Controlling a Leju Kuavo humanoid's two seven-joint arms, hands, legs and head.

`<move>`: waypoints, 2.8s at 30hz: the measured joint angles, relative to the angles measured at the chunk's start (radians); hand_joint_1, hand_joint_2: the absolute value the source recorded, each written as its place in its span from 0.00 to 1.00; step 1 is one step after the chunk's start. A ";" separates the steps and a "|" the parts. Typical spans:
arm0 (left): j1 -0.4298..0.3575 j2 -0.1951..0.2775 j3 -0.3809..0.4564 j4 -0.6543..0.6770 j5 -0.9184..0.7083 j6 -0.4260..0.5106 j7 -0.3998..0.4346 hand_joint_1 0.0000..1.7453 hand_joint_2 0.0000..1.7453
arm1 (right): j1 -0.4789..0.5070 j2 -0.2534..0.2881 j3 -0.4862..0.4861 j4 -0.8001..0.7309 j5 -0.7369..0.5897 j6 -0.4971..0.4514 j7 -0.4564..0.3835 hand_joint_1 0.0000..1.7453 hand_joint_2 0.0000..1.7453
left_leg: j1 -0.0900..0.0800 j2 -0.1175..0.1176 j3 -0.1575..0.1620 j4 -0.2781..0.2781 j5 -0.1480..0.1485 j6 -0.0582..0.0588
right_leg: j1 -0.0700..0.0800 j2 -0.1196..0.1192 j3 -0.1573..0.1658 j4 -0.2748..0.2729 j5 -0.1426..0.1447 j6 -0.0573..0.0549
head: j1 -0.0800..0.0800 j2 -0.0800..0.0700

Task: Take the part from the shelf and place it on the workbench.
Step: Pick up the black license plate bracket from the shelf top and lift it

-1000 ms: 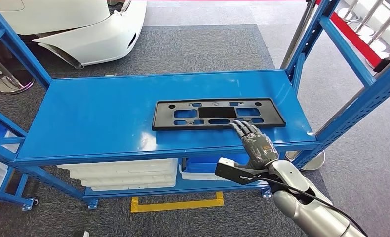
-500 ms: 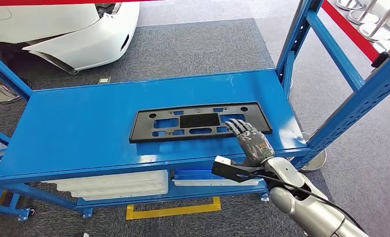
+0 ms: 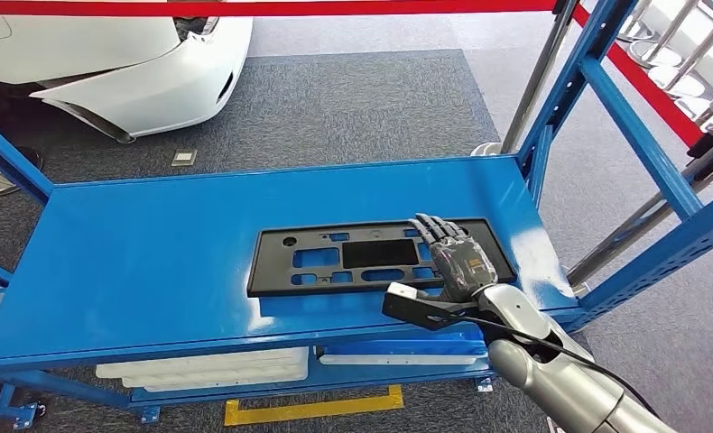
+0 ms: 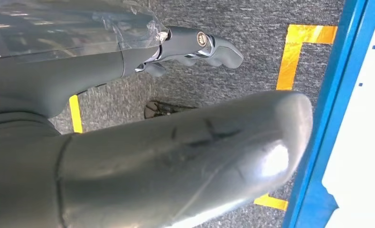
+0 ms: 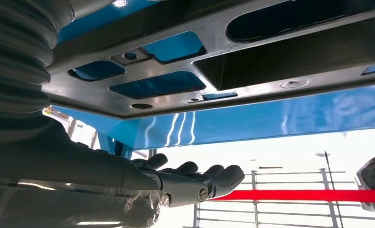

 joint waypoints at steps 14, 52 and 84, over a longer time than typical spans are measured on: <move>-0.008 -0.001 -0.007 0.002 0.019 0.007 -0.002 0.00 0.00 | -0.018 -0.011 0.001 0.022 0.025 0.073 0.049 1.00 1.00 | 0.010 0.002 -0.008 0.195 -0.137 -0.065 | 0.002 -0.003 0.000 -0.201 0.176 -0.043 | 0.007 0.000; -0.003 0.000 -0.037 0.002 0.019 -0.014 -0.045 0.00 1.00 | -0.018 -0.007 0.007 -0.083 0.033 0.053 0.129 1.00 1.00 | 0.005 -0.004 -0.045 0.039 0.006 -0.039 | 0.013 0.005 0.073 -0.221 0.125 -0.024 | 0.018 0.000; -0.002 0.000 -0.060 0.002 0.040 0.002 -0.044 0.00 1.00 | -0.010 -0.031 -0.009 -0.428 0.302 0.115 0.165 1.00 1.00 | 0.006 -0.004 -0.044 0.037 0.007 -0.040 | 0.013 0.005 0.072 -0.221 0.125 -0.024 | 0.019 0.000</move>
